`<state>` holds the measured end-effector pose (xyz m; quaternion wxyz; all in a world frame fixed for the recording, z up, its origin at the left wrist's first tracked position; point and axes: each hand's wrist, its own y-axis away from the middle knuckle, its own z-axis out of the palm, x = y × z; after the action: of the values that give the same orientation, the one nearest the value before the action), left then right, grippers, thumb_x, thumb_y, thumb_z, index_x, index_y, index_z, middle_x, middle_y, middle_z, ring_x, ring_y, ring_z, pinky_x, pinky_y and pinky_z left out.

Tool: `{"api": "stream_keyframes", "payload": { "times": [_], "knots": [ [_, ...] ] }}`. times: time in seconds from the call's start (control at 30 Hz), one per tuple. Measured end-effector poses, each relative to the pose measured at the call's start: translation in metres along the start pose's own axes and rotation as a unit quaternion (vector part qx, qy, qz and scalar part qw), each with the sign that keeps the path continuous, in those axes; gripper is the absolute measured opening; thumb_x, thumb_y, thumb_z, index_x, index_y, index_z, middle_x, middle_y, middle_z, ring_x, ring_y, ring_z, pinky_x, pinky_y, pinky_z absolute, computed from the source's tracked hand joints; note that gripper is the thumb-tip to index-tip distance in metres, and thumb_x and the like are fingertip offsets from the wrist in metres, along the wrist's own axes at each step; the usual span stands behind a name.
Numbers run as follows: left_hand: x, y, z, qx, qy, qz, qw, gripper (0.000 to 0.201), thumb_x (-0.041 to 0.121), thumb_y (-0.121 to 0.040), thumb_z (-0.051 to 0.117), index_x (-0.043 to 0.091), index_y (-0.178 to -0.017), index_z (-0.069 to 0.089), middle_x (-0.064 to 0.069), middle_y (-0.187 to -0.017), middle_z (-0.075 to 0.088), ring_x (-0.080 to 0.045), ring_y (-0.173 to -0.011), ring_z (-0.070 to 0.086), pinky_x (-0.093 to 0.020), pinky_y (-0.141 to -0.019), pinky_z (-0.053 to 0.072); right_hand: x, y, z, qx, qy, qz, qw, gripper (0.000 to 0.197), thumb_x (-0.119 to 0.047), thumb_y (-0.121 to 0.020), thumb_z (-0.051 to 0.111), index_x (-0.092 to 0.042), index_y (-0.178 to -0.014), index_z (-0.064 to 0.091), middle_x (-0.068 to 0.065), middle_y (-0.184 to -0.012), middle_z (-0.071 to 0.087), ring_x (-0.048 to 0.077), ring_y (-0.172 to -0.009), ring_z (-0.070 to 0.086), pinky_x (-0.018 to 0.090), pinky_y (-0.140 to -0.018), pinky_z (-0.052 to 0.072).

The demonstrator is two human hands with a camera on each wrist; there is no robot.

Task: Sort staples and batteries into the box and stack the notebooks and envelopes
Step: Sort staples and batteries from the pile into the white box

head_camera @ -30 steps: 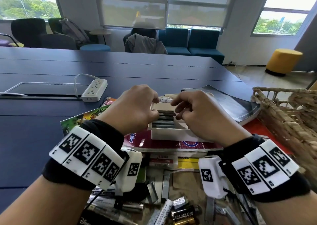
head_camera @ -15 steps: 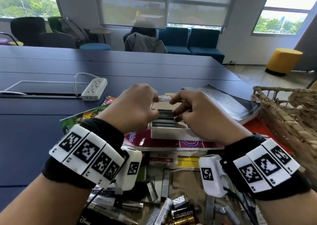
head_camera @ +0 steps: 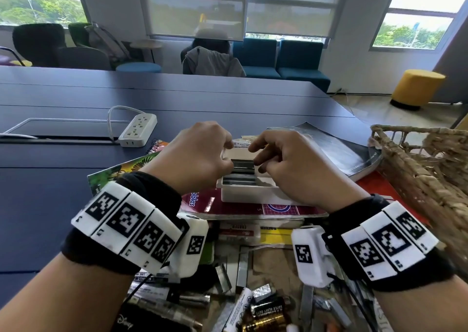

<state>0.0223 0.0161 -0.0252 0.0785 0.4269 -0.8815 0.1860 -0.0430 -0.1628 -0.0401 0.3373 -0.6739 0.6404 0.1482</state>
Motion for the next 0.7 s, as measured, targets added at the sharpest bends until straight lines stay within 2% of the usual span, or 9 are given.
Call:
{"api": "stream_keyframes", "payload": {
  "times": [0.07,0.17,0.27,0.37,0.43,0.47,0.53,0.6,0.7],
  "knots": [
    [0.000,0.001,-0.001,0.001,-0.001,-0.003,1.000,0.031,0.025,-0.091,0.065,0.021,-0.122,0.072,0.011,-0.095,0.049,-0.012,-0.090,0.048,-0.026,-0.072,0.031,-0.002,0.002,-0.001,0.013,0.004,-0.012,1.000,0.036,0.002,-0.085,0.055,-0.025,-0.100,0.074,-0.009,-0.084,0.072,0.008,-0.080,0.069,0.029,-0.076,0.059],
    [-0.001,0.000,-0.001,-0.005,0.006,-0.013,1.000,0.033,0.026,-0.092,0.064,0.022,-0.123,0.071,0.012,-0.094,0.047,-0.013,-0.092,0.048,-0.028,-0.079,0.033,-0.008,0.004,-0.003,0.044,0.028,-0.036,0.998,0.030,-0.002,-0.086,0.059,-0.025,-0.094,0.075,-0.010,-0.081,0.072,0.003,-0.076,0.065,0.019,-0.067,0.051],
    [0.002,0.003,-0.002,-0.013,0.022,-0.006,1.000,0.037,0.030,-0.092,0.064,0.025,-0.129,0.067,0.009,-0.102,0.048,-0.013,-0.098,0.046,-0.030,-0.082,0.033,-0.014,0.008,-0.008,0.046,0.048,-0.051,0.996,0.024,-0.006,-0.087,0.061,-0.026,-0.089,0.074,-0.009,-0.069,0.067,0.003,-0.061,0.060,0.015,-0.058,0.043],
    [0.008,0.008,-0.006,0.024,0.022,0.022,0.999,0.035,0.030,-0.092,0.065,0.029,-0.127,0.066,0.004,-0.113,0.049,-0.014,-0.107,0.041,-0.029,-0.087,0.031,-0.019,0.015,-0.020,0.011,0.061,-0.055,0.997,0.014,-0.013,-0.087,0.067,-0.026,-0.080,0.071,-0.010,-0.056,0.058,0.004,-0.054,0.053,0.012,-0.053,0.039],
    [0.012,0.011,-0.009,0.047,0.035,0.053,0.997,0.025,0.026,-0.092,0.066,0.028,-0.117,0.069,0.005,-0.106,0.055,-0.009,-0.097,0.048,-0.021,-0.080,0.033,-0.021,0.021,-0.031,-0.025,0.063,-0.057,0.996,0.012,-0.022,-0.088,0.072,-0.026,-0.077,0.069,-0.012,-0.054,0.054,0.004,-0.054,0.048,0.013,-0.053,0.037],
    [0.014,0.012,-0.009,0.050,0.045,0.064,0.996,0.018,0.025,-0.092,0.067,0.027,-0.109,0.070,0.009,-0.099,0.059,-0.002,-0.088,0.051,-0.014,-0.073,0.033,-0.022,0.023,-0.037,-0.047,0.067,-0.061,0.995,0.013,-0.025,-0.088,0.073,-0.026,-0.076,0.068,-0.013,-0.055,0.053,0.004,-0.054,0.047,0.015,-0.054,0.037],
    [0.018,0.015,-0.010,0.041,0.060,0.071,0.995,0.007,0.022,-0.091,0.069,0.028,-0.095,0.070,0.014,-0.083,0.063,0.007,-0.074,0.054,-0.006,-0.062,0.035,-0.024,0.029,-0.044,-0.098,0.084,-0.071,0.989,0.016,-0.031,-0.089,0.075,-0.025,-0.075,0.070,-0.010,-0.056,0.054,0.005,-0.053,0.046,0.020,-0.056,0.038],
    [0.021,0.019,-0.009,0.022,0.069,0.071,0.995,0.007,0.024,-0.091,0.070,0.028,-0.086,0.070,0.014,-0.072,0.063,0.007,-0.069,0.055,-0.006,-0.058,0.036,-0.026,0.035,-0.047,-0.163,0.106,-0.072,0.978,0.018,-0.037,-0.089,0.075,-0.026,-0.076,0.071,-0.011,-0.055,0.054,0.005,-0.052,0.047,0.017,-0.054,0.037],
    [0.027,0.025,-0.012,-0.025,0.083,0.079,0.993,0.009,0.027,-0.091,0.072,0.026,-0.082,0.070,0.009,-0.067,0.064,0.000,-0.062,0.054,-0.012,-0.056,0.038,-0.027,0.044,-0.042,-0.252,0.143,-0.058,0.955,0.019,-0.044,-0.087,0.077,-0.027,-0.080,0.074,-0.013,-0.060,0.060,0.003,-0.055,0.053,0.017,-0.055,0.039]
  ]
}}
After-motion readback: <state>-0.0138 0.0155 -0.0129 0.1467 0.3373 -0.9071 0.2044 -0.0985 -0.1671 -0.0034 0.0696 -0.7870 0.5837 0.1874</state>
